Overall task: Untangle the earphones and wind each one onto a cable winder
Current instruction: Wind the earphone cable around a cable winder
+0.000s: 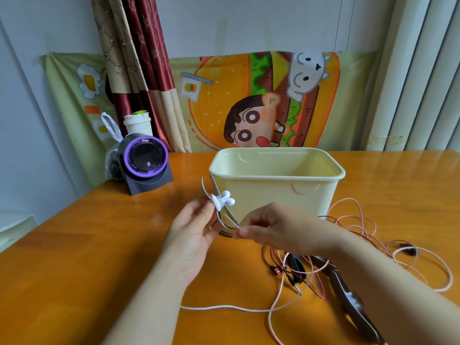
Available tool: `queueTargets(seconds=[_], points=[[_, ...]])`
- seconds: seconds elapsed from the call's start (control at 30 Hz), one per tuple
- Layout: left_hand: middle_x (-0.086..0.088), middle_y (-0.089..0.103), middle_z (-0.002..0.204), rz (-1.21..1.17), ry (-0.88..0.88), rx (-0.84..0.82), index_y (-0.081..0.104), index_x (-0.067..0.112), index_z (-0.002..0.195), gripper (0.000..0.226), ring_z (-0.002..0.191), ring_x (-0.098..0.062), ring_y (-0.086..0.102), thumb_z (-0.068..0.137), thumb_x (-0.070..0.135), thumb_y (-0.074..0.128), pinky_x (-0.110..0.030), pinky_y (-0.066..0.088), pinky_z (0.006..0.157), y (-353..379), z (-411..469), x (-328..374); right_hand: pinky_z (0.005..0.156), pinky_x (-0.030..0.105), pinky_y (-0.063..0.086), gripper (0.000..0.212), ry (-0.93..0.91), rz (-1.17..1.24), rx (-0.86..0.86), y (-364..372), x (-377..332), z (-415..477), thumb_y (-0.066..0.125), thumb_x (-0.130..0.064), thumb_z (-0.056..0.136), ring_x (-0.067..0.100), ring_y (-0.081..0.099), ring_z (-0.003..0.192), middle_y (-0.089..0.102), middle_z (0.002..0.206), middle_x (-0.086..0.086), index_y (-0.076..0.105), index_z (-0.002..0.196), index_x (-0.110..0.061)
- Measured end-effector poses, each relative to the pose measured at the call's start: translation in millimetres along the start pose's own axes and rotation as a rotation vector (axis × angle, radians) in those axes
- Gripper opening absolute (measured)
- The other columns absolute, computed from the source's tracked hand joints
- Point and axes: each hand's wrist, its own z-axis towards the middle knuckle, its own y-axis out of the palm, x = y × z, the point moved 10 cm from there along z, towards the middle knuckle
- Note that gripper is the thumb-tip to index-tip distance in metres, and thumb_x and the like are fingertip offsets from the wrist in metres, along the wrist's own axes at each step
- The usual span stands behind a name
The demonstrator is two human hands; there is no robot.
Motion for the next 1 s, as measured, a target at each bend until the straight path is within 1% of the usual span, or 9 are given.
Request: queueTargets(seconds=[0.07, 0.17, 0.33, 0.47, 0.6, 0.67, 0.8, 0.9, 1.0], points=[[-0.008, 0.072, 0.112, 0.162, 0.039, 0.015, 0.062, 0.012, 0.119, 0.027, 0.108, -0.023, 0.066, 0.094, 0.016, 0.055, -0.034, 0.05, 0.09, -1.4, -1.3, 2.3, 0.051, 0.017, 0.031, 0.023, -0.044, -0.061, 0.09, -17.7, -12.2, -4.5, 0.053, -0.035, 0.094, 0.002, 0.041, 0.052, 0.056, 0.061, -0.005, 0.071, 0.095, -0.019], [-0.002, 0.074, 0.106, 0.395, 0.054, -0.083, 0.062, 0.019, 0.114, 0.039, 0.107, -0.024, 0.067, 0.078, 0.033, 0.066, -0.037, 0.049, 0.094, 12.8, -5.1, 1.1, 0.052, 0.031, 0.033, 0.023, -0.097, -0.03, 0.202, -44.9, -29.2, -15.6, 0.051, -0.036, 0.094, 0.021, 0.038, 0.056, 0.05, 0.067, 0.016, 0.07, 0.09, -0.023], [-0.011, 0.071, 0.115, 0.399, -0.043, -0.344, 0.056, 0.012, 0.119, 0.037, 0.112, -0.028, 0.065, 0.086, 0.024, 0.066, -0.042, 0.046, 0.101, 42.1, -17.2, -11.0, 0.051, 0.024, 0.03, 0.03, -0.115, -0.024, 0.428, -82.4, -31.5, -30.5, 0.045, -0.032, 0.097, 0.012, 0.038, 0.055, 0.042, 0.063, 0.006, 0.066, 0.082, -0.017], [-0.023, 0.066, 0.118, 0.16, -0.098, -0.406, 0.065, 0.009, 0.113, 0.044, 0.113, -0.039, 0.062, 0.073, 0.02, 0.08, -0.036, 0.054, 0.092, 46.1, -22.2, -8.8, 0.051, 0.025, 0.03, 0.031, -0.06, 0.01, 0.487, -81.9, -12.2, -22.6, 0.044, -0.032, 0.098, 0.012, 0.037, 0.054, 0.042, 0.064, 0.007, 0.063, 0.079, -0.016], [-0.012, 0.072, 0.11, -0.148, -0.106, -0.509, 0.076, 0.017, 0.104, 0.044, 0.099, -0.024, 0.071, 0.063, 0.025, 0.09, -0.027, 0.057, 0.078, 55.3, -27.0, 5.8, 0.048, 0.019, 0.027, 0.034, -0.017, -0.012, 0.37, -46.9, 1.4, -4.6, 0.045, -0.029, 0.099, 0.005, 0.032, 0.047, 0.041, 0.057, -0.002, 0.057, 0.068, -0.022], [-0.005, 0.073, 0.11, -0.237, -0.051, -0.463, 0.077, 0.017, 0.103, 0.033, 0.101, -0.016, 0.07, 0.07, 0.023, 0.081, -0.025, 0.057, 0.08, 51.0, -19.0, 14.5, 0.049, 0.016, 0.029, 0.037, -0.006, -0.043, 0.246, -21.4, 2.8, 3.4, 0.043, -0.027, 0.1, 0.004, 0.035, 0.045, 0.039, 0.052, -0.008, 0.056, 0.067, -0.018], [-0.004, 0.074, 0.108, -0.306, -0.049, -0.098, 0.078, 0.015, 0.102, 0.03, 0.09, -0.008, 0.071, 0.077, 0.02, 0.061, -0.027, 0.059, 0.081, 12.0, 0.2, 10.1, 0.051, 0.012, 0.033, 0.033, 0.002, -0.072, 0.109, 1.1, -4.7, 4.3, 0.039, -0.025, 0.102, 0.0, 0.043, 0.049, 0.047, 0.053, -0.013, 0.064, 0.082, -0.015], [-0.005, 0.072, 0.114, -0.2, -0.051, -0.009, 0.069, 0.01, 0.115, 0.036, 0.099, -0.01, 0.065, 0.083, 0.02, 0.054, -0.03, 0.046, 0.1, 3.4, -2.6, 7.8, 0.059, 0.022, 0.04, 0.03, -0.031, -0.143, 0.091, 2.2, -16.8, -0.3, 0.039, -0.025, 0.101, 0.007, 0.051, 0.063, 0.058, 0.071, -0.006, 0.066, 0.094, -0.015], [-0.005, 0.073, 0.11, -0.054, -0.02, 0.001, 0.066, 0.01, 0.115, 0.036, 0.101, -0.012, 0.064, 0.082, 0.02, 0.055, -0.033, 0.043, 0.096, 3.0, -4.8, 10.0, 0.059, 0.025, 0.04, 0.029, -0.08, -0.192, 0.128, -7.3, -34.0, -7.4, 0.042, -0.027, 0.1, 0.009, 0.051, 0.063, 0.058, 0.071, -0.001, 0.066, 0.09, -0.013]])
